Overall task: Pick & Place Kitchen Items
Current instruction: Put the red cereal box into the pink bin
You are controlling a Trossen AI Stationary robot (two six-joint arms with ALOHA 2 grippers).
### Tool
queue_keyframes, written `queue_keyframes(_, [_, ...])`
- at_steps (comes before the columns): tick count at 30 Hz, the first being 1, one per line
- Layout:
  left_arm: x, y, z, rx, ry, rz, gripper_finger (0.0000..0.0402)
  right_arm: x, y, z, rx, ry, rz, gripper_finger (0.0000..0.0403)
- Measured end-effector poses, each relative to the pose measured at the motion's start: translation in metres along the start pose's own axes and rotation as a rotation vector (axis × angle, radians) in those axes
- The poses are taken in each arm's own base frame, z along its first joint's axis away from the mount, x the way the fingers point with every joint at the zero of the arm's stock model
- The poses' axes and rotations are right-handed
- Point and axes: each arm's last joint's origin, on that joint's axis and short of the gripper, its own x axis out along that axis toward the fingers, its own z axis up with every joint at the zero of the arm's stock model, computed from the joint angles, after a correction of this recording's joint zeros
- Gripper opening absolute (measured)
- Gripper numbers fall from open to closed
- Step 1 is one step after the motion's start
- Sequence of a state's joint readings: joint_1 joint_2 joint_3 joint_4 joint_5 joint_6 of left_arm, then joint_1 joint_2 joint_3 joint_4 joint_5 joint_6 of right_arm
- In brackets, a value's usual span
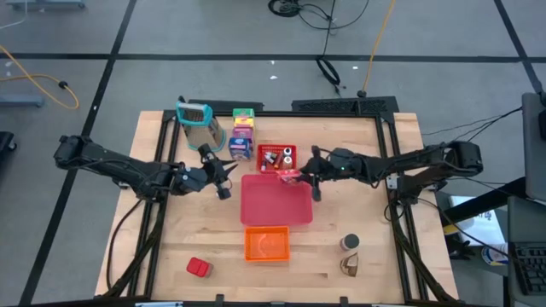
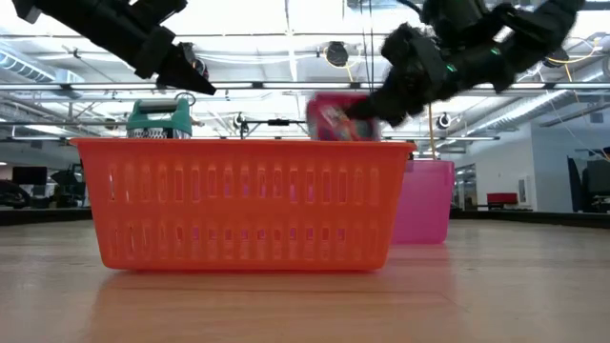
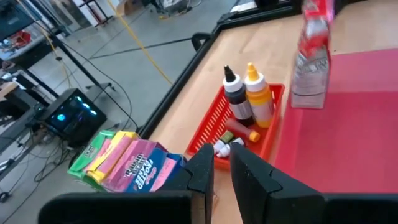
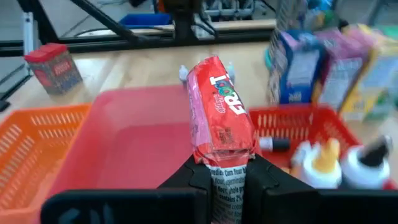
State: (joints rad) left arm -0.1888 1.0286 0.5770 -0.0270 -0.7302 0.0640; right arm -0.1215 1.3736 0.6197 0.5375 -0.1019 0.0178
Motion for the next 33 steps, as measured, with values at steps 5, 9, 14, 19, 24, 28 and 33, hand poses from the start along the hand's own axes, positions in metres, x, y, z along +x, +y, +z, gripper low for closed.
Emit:
queue_keyframes(5, [0.000, 0.000, 0.001, -0.007, -0.004, 0.004, 0.0053, -0.011, 0.000, -0.013, 0.044, -0.065, -0.027, 0.0033])
queue_keyframes(9, [0.000, 0.001, 0.001, -0.018, -0.011, 0.007, 0.0053, -0.013, 0.000, -0.022, 0.057, -0.054, -0.026, 0.0028])
queue_keyframes(14, [0.001, 0.001, 0.001, -0.027, -0.010, 0.003, 0.0053, -0.013, 0.000, -0.024, 0.075, -0.046, -0.026, 0.0033])
queue_keyframes(19, [0.001, 0.001, 0.001, -0.034, -0.008, 0.003, 0.0053, -0.013, 0.000, -0.025, 0.068, -0.030, -0.026, 0.0039])
queue_keyframes(24, [0.001, 0.001, 0.001, -0.038, -0.008, 0.002, 0.0053, -0.012, 0.000, -0.030, 0.045, -0.013, -0.028, 0.0041])
queue_keyframes(28, [0.001, 0.001, 0.001, -0.038, -0.008, 0.002, 0.0053, -0.014, 0.000, -0.041, 0.041, -0.014, -0.024, 0.0043])
queue_keyframes(33, [0.001, 0.001, 0.001, -0.038, -0.008, 0.003, 0.0053, -0.023, 0.001, -0.050, 0.038, -0.086, -0.021, 0.0063])
